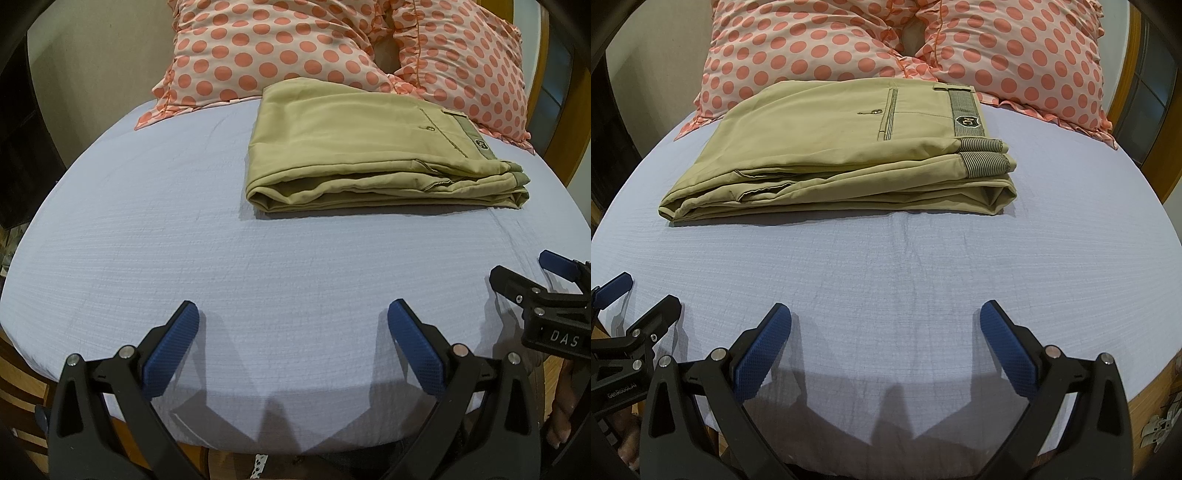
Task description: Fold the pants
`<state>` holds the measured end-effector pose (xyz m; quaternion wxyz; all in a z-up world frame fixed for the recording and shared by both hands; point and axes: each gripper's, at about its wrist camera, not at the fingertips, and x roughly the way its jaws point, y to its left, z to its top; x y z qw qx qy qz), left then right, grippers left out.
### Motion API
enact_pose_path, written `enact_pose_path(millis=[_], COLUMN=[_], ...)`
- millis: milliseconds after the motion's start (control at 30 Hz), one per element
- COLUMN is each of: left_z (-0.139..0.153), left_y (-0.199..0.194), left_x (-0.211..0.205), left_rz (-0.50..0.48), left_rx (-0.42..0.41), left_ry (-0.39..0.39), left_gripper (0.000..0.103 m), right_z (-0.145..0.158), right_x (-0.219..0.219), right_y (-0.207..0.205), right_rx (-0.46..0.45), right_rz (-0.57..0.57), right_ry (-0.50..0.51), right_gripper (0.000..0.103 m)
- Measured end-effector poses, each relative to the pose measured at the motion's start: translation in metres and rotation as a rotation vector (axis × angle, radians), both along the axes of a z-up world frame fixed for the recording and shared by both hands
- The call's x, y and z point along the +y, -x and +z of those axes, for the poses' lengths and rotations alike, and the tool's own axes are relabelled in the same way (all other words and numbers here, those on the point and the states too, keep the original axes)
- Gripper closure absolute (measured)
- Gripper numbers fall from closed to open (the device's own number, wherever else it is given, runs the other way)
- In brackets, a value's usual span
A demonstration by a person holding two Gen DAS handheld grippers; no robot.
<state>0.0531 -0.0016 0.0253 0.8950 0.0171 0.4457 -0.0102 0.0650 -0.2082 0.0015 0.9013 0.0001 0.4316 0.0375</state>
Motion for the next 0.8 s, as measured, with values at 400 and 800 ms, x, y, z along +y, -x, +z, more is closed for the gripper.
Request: enact_pose_path(millis=[400,800], left_z=[-0.0005,-0.0008], left_y=[-0.0001,-0.0007], left_x=[-0.0003,-0.0010], left_rz=[-0.001,-0.002], left_rx=[0.006,0.022], left_ry=[-0.001,-0.001], left_gripper=[0.002,0.002], right_z=[0.0001,-0.0002], right_x=[-0.0002,-0.0004], right_y=[-0.0002,0.0000], right_rx=[-0.001,-0.001], right_rz=[0.001,0.003], right_ry=[0.000,0.000], right_gripper=[0.001,0.001])
